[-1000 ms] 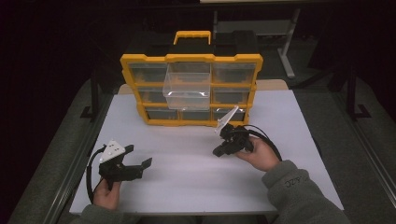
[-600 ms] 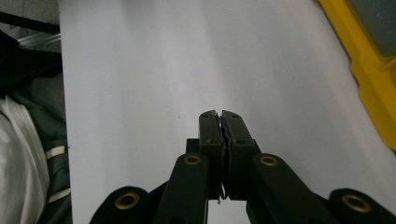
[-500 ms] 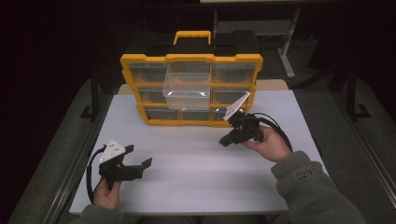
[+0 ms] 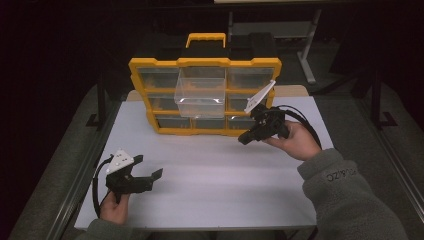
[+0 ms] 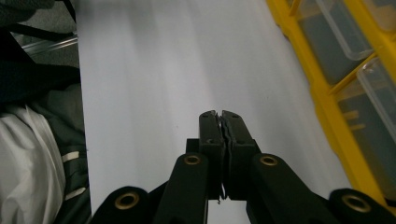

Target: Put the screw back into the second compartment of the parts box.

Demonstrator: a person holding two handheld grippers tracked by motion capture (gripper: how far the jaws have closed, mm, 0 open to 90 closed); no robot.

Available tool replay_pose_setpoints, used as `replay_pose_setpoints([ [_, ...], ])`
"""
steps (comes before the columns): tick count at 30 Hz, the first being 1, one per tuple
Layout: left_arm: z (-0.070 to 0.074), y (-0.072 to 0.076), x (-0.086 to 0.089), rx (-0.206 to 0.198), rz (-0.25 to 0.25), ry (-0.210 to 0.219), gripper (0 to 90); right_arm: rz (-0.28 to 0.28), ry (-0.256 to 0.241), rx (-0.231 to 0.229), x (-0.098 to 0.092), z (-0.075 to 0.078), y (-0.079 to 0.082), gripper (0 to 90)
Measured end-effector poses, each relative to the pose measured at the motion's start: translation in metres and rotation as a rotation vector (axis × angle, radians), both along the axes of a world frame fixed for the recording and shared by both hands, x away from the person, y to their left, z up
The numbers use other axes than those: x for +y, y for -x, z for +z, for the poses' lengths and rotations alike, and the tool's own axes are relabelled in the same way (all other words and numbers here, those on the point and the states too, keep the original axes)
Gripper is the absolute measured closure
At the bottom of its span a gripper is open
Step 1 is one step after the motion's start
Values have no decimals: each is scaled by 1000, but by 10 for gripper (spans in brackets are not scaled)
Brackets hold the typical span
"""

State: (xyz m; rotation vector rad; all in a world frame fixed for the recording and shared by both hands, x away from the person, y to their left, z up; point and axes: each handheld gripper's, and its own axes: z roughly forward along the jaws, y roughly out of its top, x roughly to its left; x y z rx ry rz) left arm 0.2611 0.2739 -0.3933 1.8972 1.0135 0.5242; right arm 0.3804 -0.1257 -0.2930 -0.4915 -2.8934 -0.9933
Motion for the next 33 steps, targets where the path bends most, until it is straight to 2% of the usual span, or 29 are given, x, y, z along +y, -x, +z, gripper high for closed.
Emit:
replay_pose_setpoints([
  [13,-1,-1,0,-4,0,1,139,-2,-6,-36,-4,46,-9,871],
  [14,-1,-1,-1,-5,5,15,139,-5,-9,-39,-4,49,-10,871],
  [25,-1,-1,0,4,0,1,139,-10,-17,-59,-6,87,-18,871],
  [33,-1,-1,0,2,4,15,139,-10,-27,-85,-2,115,-25,871],
])
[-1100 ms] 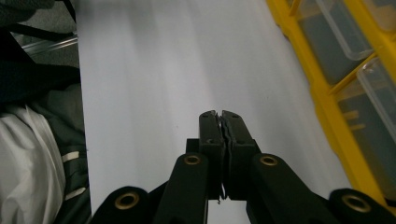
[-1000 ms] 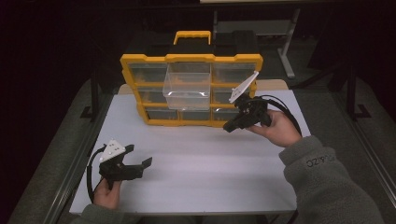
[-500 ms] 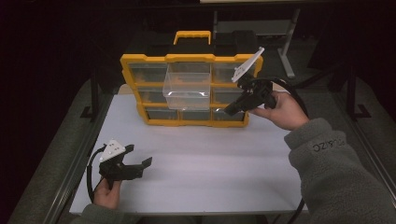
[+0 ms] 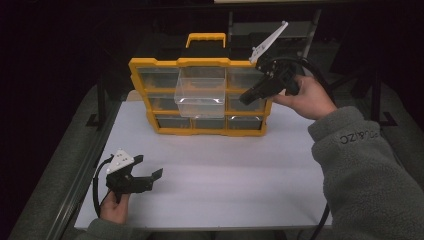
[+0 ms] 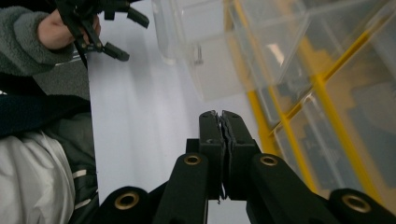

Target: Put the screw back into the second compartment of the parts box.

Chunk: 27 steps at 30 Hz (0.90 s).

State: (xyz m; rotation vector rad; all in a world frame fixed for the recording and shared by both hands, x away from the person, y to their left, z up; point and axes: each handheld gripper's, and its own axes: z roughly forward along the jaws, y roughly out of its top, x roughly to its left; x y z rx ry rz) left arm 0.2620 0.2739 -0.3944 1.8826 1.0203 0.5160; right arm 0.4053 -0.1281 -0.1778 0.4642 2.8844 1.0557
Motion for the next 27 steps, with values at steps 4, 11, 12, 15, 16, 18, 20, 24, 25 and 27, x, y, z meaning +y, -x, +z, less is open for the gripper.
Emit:
replay_pose_setpoints([
  [4,0,0,0,8,3,4,139,6,-9,-14,6,15,-4,871],
  [11,0,0,1,14,0,-9,139,22,-3,-31,25,34,-8,870],
  [12,0,0,1,14,0,-6,139,23,-2,-33,28,35,-9,870],
  [15,0,0,2,16,-3,-11,139,39,-2,-34,41,37,-13,869],
  [16,0,0,2,15,-3,-12,139,47,0,-40,45,37,-14,869],
  [18,0,1,2,15,-2,-11,139,53,2,-38,53,36,-16,869],
  [20,0,1,2,16,-1,-3,139,60,-2,-33,61,34,-18,868],
  [24,1,1,2,8,-10,-20,139,57,6,-18,72,28,-23,868],
  [25,1,1,2,8,-10,-18,139,58,13,-16,76,26,-24,867],
  [27,0,1,2,6,-6,-2,139,63,11,-14,80,22,-26,866],
])
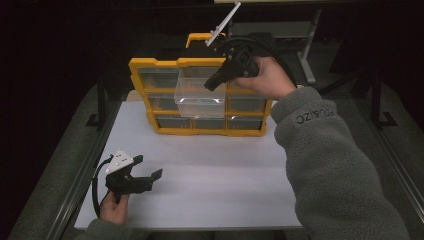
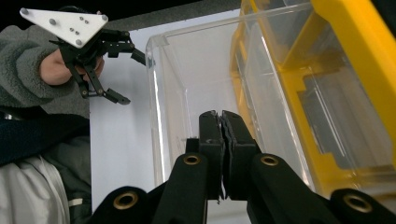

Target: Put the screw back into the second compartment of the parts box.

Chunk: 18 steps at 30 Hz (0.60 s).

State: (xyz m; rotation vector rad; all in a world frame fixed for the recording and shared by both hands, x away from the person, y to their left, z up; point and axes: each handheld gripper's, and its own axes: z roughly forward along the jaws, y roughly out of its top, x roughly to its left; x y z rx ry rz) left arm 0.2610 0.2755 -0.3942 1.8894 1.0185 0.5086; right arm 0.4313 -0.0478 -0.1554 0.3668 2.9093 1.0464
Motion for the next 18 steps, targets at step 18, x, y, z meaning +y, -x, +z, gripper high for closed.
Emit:
replay_pose_setpoints([
  [18,1,2,2,-3,4,2,139,-14,11,0,13,-10,-4,797],
])
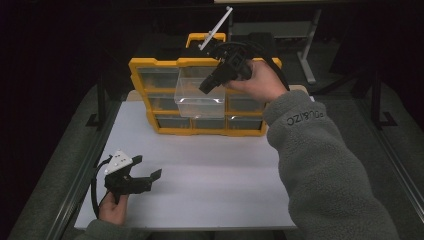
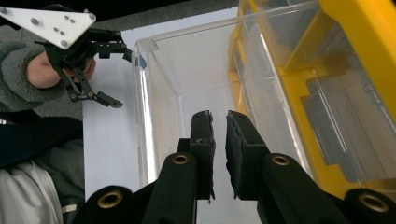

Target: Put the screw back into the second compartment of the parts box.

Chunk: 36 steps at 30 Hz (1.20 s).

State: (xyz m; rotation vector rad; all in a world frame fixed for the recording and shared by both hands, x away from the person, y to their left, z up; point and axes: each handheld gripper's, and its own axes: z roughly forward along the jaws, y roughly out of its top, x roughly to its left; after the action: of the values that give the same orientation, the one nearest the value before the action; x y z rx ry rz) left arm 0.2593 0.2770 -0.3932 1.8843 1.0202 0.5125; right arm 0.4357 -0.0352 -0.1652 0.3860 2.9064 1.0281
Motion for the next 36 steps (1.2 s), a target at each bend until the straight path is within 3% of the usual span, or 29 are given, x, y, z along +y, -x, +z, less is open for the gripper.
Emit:
replay_pose_setpoints([
  [6,-1,1,0,-7,3,3,139,-28,-30,-28,-17,8,5,739],
  [13,0,1,2,-1,3,-11,139,-92,-78,-48,-54,18,16,641],
  [16,-1,2,-1,4,13,14,139,-113,-95,-66,-69,18,20,596],
  [27,0,3,-2,-2,3,-5,139,-200,-150,-57,-112,0,41,472],
  [36,0,3,-1,-11,0,-6,139,-251,-179,-44,-141,-28,53,414],
])
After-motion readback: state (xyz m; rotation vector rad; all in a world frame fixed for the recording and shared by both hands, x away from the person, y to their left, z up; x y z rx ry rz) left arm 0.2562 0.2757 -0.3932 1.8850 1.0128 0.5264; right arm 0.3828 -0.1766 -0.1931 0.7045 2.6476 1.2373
